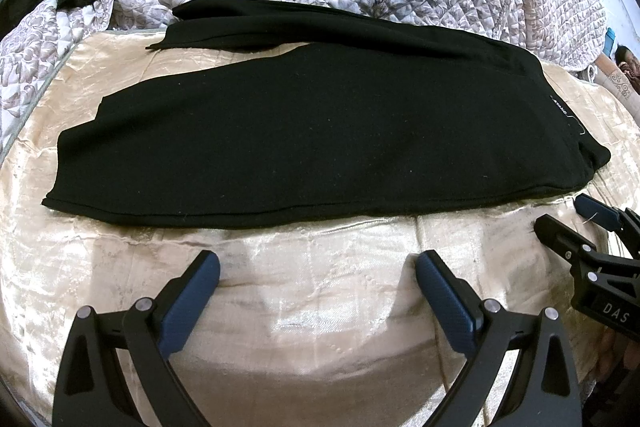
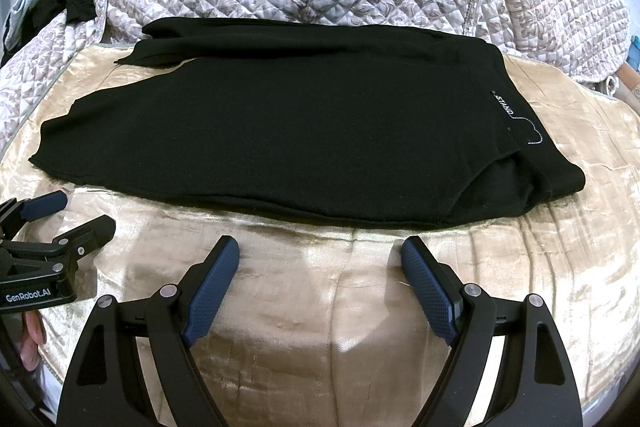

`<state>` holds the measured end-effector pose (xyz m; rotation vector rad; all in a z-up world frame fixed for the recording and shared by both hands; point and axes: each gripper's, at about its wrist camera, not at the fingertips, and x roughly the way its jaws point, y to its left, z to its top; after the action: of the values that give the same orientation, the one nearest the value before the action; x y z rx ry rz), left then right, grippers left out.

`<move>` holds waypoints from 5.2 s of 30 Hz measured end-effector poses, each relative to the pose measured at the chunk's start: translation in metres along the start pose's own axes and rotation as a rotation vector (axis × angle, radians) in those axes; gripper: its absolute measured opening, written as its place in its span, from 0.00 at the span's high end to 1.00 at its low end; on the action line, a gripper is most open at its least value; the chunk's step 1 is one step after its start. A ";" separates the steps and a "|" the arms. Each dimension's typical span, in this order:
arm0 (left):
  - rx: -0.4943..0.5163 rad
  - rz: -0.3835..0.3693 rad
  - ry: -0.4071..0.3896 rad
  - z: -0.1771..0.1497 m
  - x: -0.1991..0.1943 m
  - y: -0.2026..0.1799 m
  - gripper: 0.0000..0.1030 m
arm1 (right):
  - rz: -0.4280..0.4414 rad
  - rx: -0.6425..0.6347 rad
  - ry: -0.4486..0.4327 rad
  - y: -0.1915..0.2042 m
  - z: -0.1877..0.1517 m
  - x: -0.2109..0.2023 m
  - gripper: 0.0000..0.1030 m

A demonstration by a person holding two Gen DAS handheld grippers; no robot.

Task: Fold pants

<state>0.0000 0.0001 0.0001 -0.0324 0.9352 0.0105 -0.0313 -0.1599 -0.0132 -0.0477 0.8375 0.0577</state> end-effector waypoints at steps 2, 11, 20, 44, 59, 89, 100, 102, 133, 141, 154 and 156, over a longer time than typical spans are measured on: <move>0.000 0.000 0.000 0.000 0.000 0.000 0.03 | -0.001 0.000 0.000 0.000 0.000 0.000 0.19; 0.000 0.000 0.000 0.000 0.000 0.000 0.03 | -0.002 -0.001 0.000 0.001 0.000 0.000 0.19; 0.000 0.001 0.000 0.000 0.000 0.000 0.03 | -0.004 -0.002 -0.001 0.001 0.000 0.000 0.19; 0.001 0.001 0.000 0.000 0.000 0.000 0.03 | -0.009 -0.003 -0.001 0.002 0.000 0.000 0.19; 0.002 0.001 0.000 0.000 0.000 0.000 0.03 | -0.014 -0.005 0.005 0.002 0.000 0.000 0.19; 0.001 0.012 -0.005 -0.001 -0.002 0.000 0.02 | 0.020 -0.022 0.034 -0.002 -0.002 -0.004 0.19; -0.018 -0.009 -0.012 0.001 -0.008 0.007 0.03 | 0.049 0.014 0.026 -0.006 -0.006 -0.014 0.19; -0.022 -0.018 -0.025 0.002 -0.013 0.009 0.03 | 0.054 0.026 0.022 -0.009 -0.006 -0.016 0.19; -0.418 -0.143 -0.063 0.011 -0.001 0.116 0.06 | 0.198 0.535 -0.035 -0.132 0.013 0.010 0.19; -0.446 -0.088 -0.108 0.027 0.011 0.125 0.21 | 0.239 0.650 -0.080 -0.155 0.025 0.022 0.38; -0.516 -0.011 -0.107 0.030 0.015 0.142 0.96 | 0.226 0.717 -0.108 -0.172 0.024 0.018 0.95; -0.496 -0.011 -0.136 0.033 0.006 0.138 0.96 | 0.239 0.716 -0.117 -0.172 0.027 0.014 0.96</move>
<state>0.0267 0.1389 0.0120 -0.4907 0.7778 0.2320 0.0100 -0.3288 -0.0019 0.7237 0.7050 -0.0170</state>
